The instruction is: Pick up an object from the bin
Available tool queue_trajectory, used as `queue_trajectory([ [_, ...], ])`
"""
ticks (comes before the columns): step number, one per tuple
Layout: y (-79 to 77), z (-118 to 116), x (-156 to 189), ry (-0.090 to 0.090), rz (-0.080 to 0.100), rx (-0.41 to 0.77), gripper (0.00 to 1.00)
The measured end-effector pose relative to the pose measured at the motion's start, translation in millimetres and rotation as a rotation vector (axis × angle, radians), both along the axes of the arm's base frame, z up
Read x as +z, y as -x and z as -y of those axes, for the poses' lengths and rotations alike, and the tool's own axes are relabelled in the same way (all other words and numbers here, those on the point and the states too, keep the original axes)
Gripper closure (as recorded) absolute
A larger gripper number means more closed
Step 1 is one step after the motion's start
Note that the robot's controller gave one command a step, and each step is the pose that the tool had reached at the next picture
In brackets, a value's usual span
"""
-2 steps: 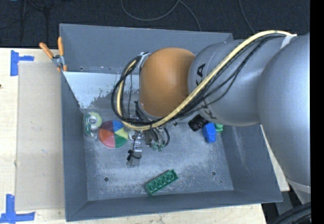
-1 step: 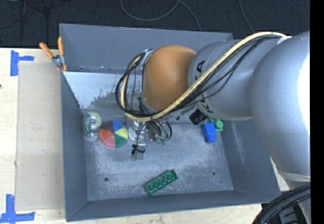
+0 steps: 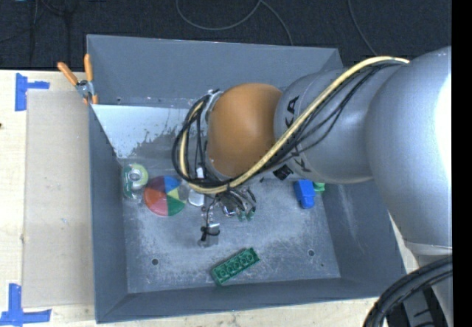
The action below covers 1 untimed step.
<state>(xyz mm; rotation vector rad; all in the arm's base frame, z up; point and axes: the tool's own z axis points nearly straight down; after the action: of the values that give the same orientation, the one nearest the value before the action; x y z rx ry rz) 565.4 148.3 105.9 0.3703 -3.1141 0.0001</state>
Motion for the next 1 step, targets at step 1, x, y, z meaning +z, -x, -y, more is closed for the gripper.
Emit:
queue_trajectory([
  [1,13.9,47.5,-17.2,0.000,0.001,-0.143,0.00],
])
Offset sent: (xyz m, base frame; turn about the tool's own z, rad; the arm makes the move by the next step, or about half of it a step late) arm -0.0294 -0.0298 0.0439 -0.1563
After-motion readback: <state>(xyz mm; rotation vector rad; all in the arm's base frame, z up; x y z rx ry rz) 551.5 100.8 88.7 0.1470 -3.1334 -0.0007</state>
